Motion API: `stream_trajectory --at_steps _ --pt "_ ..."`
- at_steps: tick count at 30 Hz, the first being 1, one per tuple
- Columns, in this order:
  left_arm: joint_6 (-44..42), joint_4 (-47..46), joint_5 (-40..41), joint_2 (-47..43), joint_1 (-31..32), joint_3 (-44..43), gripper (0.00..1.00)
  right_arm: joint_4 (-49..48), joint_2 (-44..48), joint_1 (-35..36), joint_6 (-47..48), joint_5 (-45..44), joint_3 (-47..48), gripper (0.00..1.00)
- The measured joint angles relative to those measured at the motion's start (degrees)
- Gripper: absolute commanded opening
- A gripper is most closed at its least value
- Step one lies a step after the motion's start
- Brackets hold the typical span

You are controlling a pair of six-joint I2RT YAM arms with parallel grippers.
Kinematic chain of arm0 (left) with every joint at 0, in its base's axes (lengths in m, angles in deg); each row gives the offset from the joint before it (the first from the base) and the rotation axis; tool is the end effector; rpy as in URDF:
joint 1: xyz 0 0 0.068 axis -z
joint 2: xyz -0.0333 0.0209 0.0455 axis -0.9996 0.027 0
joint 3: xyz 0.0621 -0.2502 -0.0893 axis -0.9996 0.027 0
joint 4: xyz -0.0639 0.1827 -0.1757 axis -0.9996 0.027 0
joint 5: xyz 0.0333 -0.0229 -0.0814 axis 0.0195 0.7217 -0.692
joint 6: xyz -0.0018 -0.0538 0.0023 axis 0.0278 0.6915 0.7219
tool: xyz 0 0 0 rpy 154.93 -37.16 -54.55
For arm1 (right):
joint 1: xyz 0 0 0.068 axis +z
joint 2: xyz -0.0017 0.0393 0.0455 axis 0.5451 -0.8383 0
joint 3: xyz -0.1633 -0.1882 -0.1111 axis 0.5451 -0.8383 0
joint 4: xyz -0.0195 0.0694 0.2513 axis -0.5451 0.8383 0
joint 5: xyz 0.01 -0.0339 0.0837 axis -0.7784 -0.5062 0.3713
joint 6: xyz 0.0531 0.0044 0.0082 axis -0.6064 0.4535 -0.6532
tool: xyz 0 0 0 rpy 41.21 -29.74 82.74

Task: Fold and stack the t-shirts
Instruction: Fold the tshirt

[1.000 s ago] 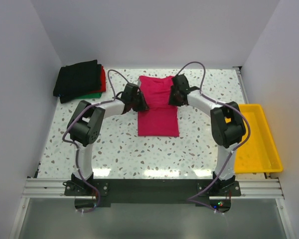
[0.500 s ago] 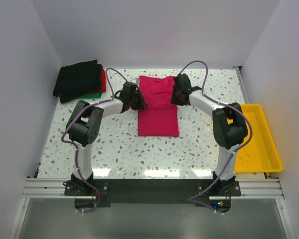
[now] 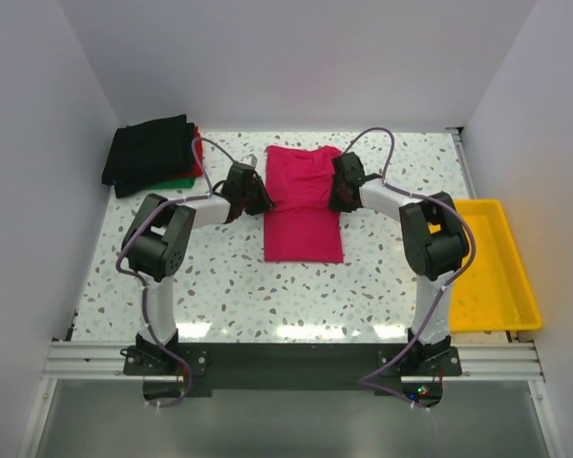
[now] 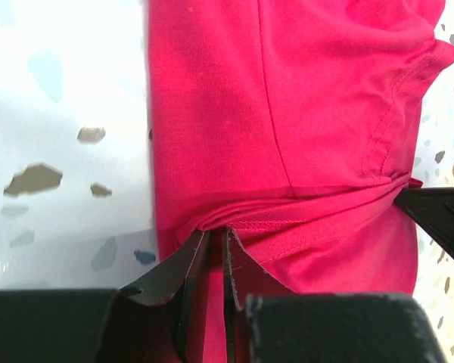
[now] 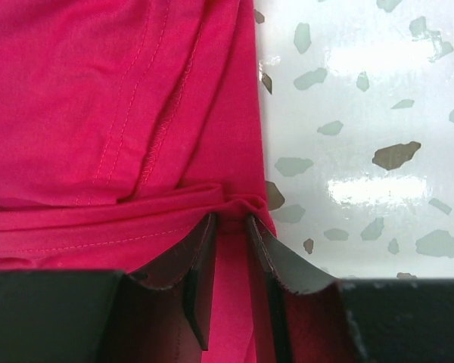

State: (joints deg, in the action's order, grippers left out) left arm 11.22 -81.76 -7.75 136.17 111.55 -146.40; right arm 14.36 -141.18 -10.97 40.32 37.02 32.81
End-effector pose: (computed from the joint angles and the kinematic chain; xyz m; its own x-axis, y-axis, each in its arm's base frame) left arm 0.3920 -0.1721 0.1363 -0.7753 -0.3609 -0.5183 -0.0283 0.8397 -0.5423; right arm 0.4022 0.1576 0.1617 -0.8008 0.2089 -0.5613 0.1221 0.9745 0.1884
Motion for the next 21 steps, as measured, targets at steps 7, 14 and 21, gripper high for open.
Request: stream_trajectory --at_steps 7,14,21 --pt "2.1 -3.98 -0.13 -4.92 -0.02 8.33 0.16 -1.44 4.37 0.04 -0.44 0.59 -6.36 0.26" --pt "2.75 -6.12 -0.28 -10.56 -0.02 16.37 0.16 -1.97 11.5 0.44 -1.09 1.79 -15.78 0.26" --pt "2.56 -5.4 -0.26 -16.83 0.07 23.19 0.19 -0.63 19.02 1.33 -2.23 3.19 -22.23 0.26"
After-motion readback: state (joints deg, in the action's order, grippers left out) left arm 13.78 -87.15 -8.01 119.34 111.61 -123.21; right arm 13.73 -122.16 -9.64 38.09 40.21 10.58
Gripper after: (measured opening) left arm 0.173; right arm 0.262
